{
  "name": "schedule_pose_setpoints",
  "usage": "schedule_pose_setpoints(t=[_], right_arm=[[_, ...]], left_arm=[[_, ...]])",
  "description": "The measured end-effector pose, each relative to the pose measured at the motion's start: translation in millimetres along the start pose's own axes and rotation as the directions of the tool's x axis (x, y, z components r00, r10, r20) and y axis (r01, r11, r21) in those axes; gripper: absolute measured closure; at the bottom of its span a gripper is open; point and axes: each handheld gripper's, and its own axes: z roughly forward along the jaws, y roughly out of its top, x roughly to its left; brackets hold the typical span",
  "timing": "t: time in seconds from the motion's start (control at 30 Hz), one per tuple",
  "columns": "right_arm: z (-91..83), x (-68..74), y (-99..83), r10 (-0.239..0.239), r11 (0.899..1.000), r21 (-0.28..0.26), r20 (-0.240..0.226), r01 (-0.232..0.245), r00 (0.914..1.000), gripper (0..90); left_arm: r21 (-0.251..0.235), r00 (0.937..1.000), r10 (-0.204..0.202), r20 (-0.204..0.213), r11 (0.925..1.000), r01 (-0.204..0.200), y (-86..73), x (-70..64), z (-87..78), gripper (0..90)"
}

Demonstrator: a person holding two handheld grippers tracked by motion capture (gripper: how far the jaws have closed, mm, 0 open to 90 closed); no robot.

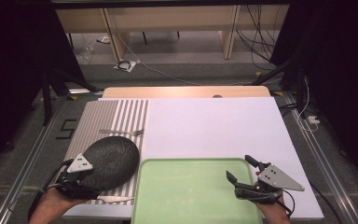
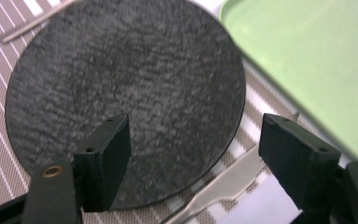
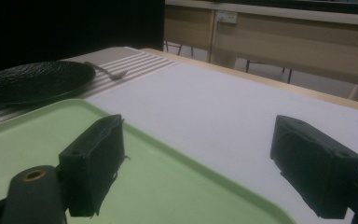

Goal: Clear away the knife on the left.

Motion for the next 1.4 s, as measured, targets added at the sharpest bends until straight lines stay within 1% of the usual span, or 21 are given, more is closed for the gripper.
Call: schedule_pose_setpoints(t=[0.1, 0.13, 0.23, 0.27, 0.33, 0.37, 0.4, 0.47, 0.5, 0.6, 0.67, 0.73, 0.9, 0.93, 1.03, 1.17, 1.2, 1.23, 1.27, 1.37, 1.4], right_arm=[[0.0, -0.1, 0.1, 0.001, 1.000, 0.000, 0.001, -0.001, 1.0000, 18.4], [0.0, -0.2, 0.0, 0.001, 1.000, 0.002, 0.002, -0.001, 1.0000, 18.3], [0.2, -0.3, -0.1, 0.001, 1.000, -0.001, 0.002, -0.001, 1.0000, 18.4], [0.2, -0.1, -0.1, 0.001, 1.000, 0.001, 0.003, -0.001, 1.0000, 18.4], [0.3, 0.1, -0.3, 0.001, 1.000, 0.002, 0.002, -0.001, 1.0000, 18.4], [0.3, 0.2, -0.3, -0.001, 1.000, 0.003, 0.002, 0.001, 1.0000, 18.4], [0.1, 0.3, -0.1, -0.002, 1.000, 0.004, 0.001, 0.002, 1.0000, 18.4], [0.2, 0.3, -0.1, -0.002, 1.000, 0.004, 0.001, 0.002, 1.0000, 18.4], [0.3, 0.2, -0.3, -0.002, 1.000, 0.006, 0.002, 0.002, 1.0000, 18.4], [0.2, 0.1, -0.3, -0.002, 1.000, 0.008, 0.003, 0.002, 1.0000, 18.4], [0.4, 0.1, -0.3, -0.003, 1.000, 0.005, 0.002, 0.003, 1.0000, 18.4], [0.5, 0.1, -0.4, -0.003, 1.000, 0.006, 0.004, 0.003, 1.0000, 18.4], [0.5, 0.0, -0.3, -0.004, 1.000, 0.006, 0.003, 0.004, 1.0000, 18.4], [0.5, 0.0, -0.4, -0.006, 1.000, 0.006, 0.004, 0.006, 1.0000, 18.5], [0.6, -0.1, -0.2, -0.002, 1.000, 0.003, 0.005, 0.002, 1.0000, 18.5], [0.6, -0.1, -0.2, -0.002, 1.000, 0.003, 0.005, 0.002, 1.0000, 18.5], [0.8, -0.1, -0.2, -0.001, 1.000, 0.003, 0.005, 0.001, 1.0000, 18.5], [0.7, 0.0, -0.2, -0.003, 1.000, 0.006, 0.003, 0.003, 1.0000, 18.5], [0.7, 0.2, -0.3, -0.006, 1.000, 0.007, 0.003, 0.006, 1.0000, 18.5], [0.7, 0.2, -0.2, -0.006, 1.000, 0.004, 0.004, 0.006, 1.0000, 18.5], [0.9, 0.2, -0.3, -0.005, 1.000, 0.005, 0.004, 0.005, 1.0000, 18.5]], left_arm=[[0.000, 1.0000, 0.001, -0.002, 1.0000, -0.001, -3.0, 2.7, -1.9, 25.7], [0.007, 1.0000, -0.002, 0.004, 1.0000, 0.002, -6.0, 5.0, -3.0, 25.8], [0.041, 0.9999, 0.012, -0.006, 0.9991, -0.011, -10.3, 8.0, -3.4, 26.0], [0.041, 0.9999, 0.012, -0.006, 0.9991, -0.011, -10.3, 8.0, -3.4, 26.3], [0.069, 0.9999, 0.013, -0.005, 0.9976, -0.012, -14.5, 10.5, -2.4, 26.4], [0.069, 0.9999, 0.013, -0.005, 0.9976, -0.012, -14.5, 10.5, -2.4, 26.4], [0.089, 1.0000, 0.007, -0.006, 0.9960, -0.007, -17.2, 12.2, -2.2, 26.4], [0.095, 1.0000, 0.003, -0.003, 0.9955, -0.003, -18.5, 13.0, -2.5, 26.4], [0.104, 1.0000, -0.005, 0.008, 0.9946, 0.004, -20.7, 15.2, -4.0, 26.5], [0.115, 0.9999, -0.015, 0.006, 0.9933, 0.014, -23.0, 17.9, -4.8, 27.0], [0.139, 0.9997, -0.022, -0.006, 0.9901, 0.023, -26.1, 21.6, -3.7, 27.1], [0.170, 0.9996, -0.028, -0.003, 0.9851, 0.028, -30.5, 25.1, -1.6, 27.3], [0.194, 0.9993, -0.037, -0.002, 0.9804, 0.036, -33.1, 27.6, 1.3, 27.5], [0.210, 0.9995, -0.033, -0.001, 0.9772, 0.033, -34.1, 27.6, 3.0, 27.7], [0.222, 0.9996, -0.029, -0.001, 0.9747, 0.029, -35.5, 28.0, 4.7, 27.7], [0.256, 0.9997, -0.023, -0.002, 0.9664, 0.023, -38.1, 28.4, 10.6, 28.3], [0.256, 0.9997, -0.023, -0.002, 0.9664, 0.023, -38.1, 28.4, 10.6, 28.4], [0.275, 1.0000, -0.008, -0.001, 0.9615, 0.008, -38.5, 27.4, 13.6, 28.4], [0.282, 1.0000, -0.006, 0.001, 0.9593, 0.005, -38.7, 27.2, 14.7, 28.4], [0.296, 1.0000, 0.004, 0.007, 0.9551, -0.006, -39.6, 26.8, 17.3, 29.1], [0.296, 1.0000, 0.004, 0.007, 0.9551, -0.006, -39.6, 26.8, 17.3, 29.4]])
